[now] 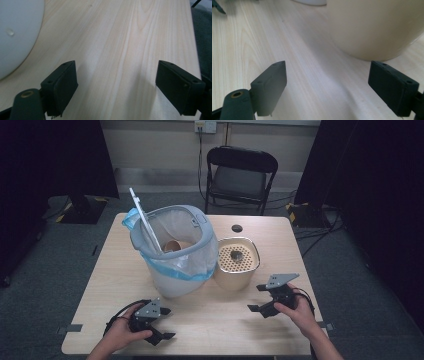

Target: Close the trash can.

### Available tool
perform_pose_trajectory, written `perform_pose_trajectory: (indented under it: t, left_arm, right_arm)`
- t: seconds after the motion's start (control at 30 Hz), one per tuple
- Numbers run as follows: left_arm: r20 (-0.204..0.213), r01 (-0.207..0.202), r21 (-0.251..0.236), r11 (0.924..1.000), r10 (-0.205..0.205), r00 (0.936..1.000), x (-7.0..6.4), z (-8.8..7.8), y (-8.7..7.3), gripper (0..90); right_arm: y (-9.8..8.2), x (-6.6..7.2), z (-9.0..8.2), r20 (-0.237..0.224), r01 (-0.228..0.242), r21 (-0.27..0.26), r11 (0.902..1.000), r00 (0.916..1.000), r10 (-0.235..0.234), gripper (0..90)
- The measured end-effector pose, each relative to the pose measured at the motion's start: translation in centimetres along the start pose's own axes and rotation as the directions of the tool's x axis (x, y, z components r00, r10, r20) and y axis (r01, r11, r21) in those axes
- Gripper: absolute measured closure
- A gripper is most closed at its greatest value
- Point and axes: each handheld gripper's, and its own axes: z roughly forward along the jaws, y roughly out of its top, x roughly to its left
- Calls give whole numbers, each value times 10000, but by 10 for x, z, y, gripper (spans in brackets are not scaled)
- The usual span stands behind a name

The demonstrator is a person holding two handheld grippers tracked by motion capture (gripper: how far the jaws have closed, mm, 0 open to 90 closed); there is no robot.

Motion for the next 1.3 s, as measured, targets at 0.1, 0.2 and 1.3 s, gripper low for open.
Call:
perform_pose_trajectory:
  t: [0.1,0.2,1.3]
  left_arm:
    - [-56,162,80,9998,-161,9999,0,-4,-1,158]
    - [-71,538,72,9985,-537,9985,1,-11,0,159]
    - [-422,2240,-253,9743,-2249,9735,14,-76,22,170]
  right_arm:
    - [-7,4,7,-44,63,164,9998,10000,-62,148]
    - [-13,6,11,-81,58,181,9998,10000,-56,148]
    - [-37,15,26,449,445,182,9988,9980,-453,136]
